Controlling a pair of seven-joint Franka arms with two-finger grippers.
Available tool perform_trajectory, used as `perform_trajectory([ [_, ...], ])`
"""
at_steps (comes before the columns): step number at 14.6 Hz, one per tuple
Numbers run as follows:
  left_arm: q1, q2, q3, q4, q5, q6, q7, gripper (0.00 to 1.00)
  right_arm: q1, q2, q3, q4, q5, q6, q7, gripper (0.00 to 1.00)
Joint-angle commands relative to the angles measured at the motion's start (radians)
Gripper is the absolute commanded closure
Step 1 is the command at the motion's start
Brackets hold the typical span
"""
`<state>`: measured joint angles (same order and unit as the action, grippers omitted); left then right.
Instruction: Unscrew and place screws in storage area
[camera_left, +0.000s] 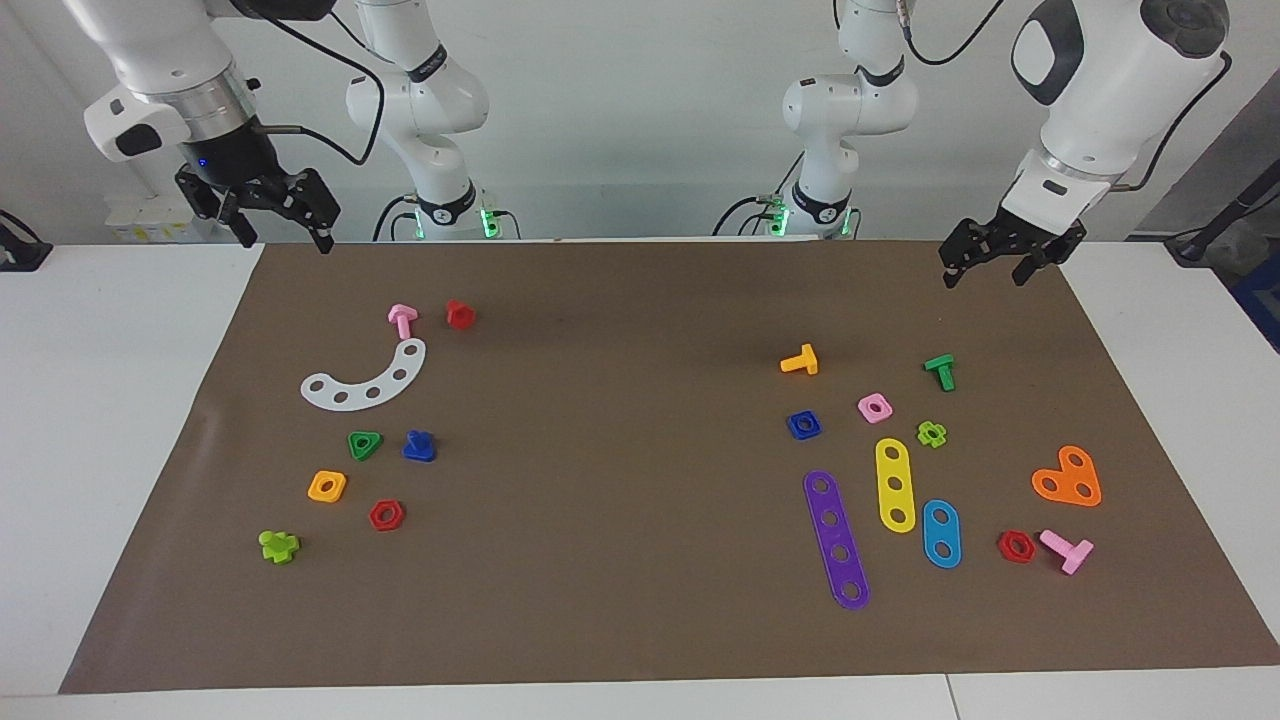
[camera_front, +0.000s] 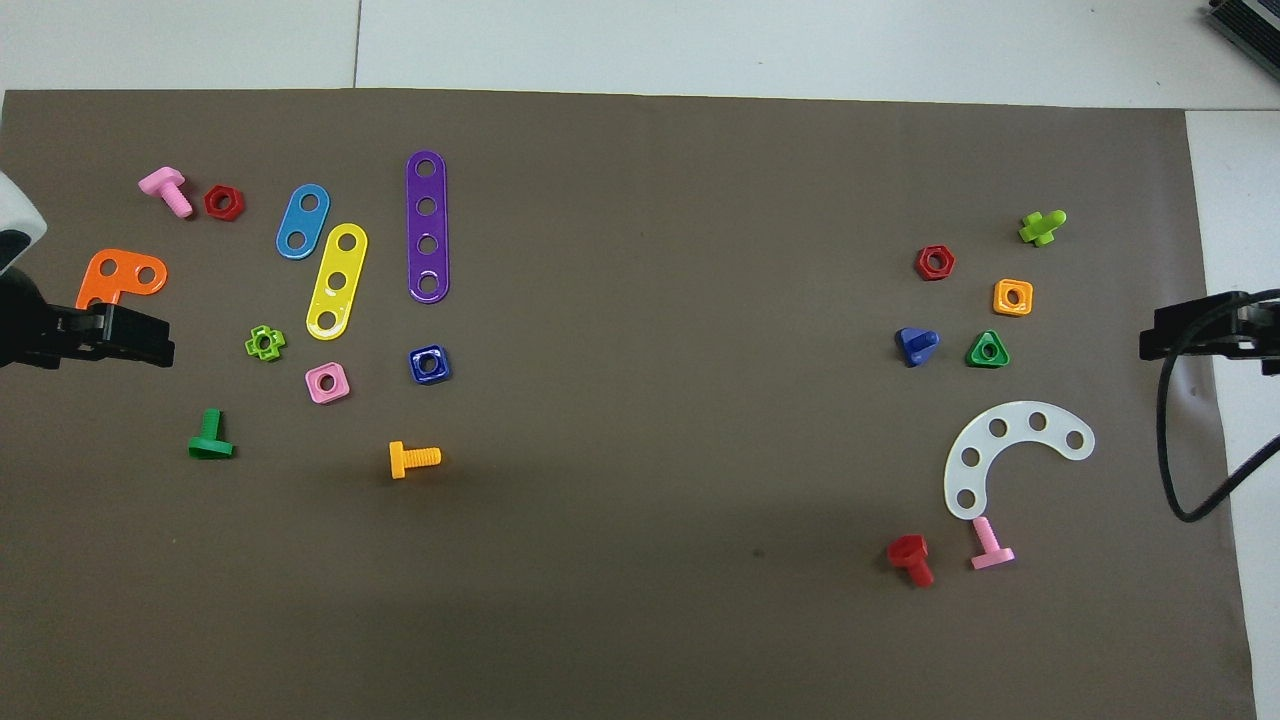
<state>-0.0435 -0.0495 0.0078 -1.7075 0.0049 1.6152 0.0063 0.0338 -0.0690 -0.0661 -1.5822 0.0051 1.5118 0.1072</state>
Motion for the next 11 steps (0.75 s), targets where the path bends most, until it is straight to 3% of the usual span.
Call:
perform_trajectory([
  [1,0.019,-0.026,-0.006,-0.03,0.02,0.02,0.015,0.0,-0.002,-0.015,0.008,-0.041,-0.02,0.034,-0.014,0.0],
  [11,0.017,-0.026,-0.006,-0.024,0.02,0.015,0.003,0.0,0.0,-0.017,0.014,-0.041,-0.017,0.034,-0.006,0.0],
])
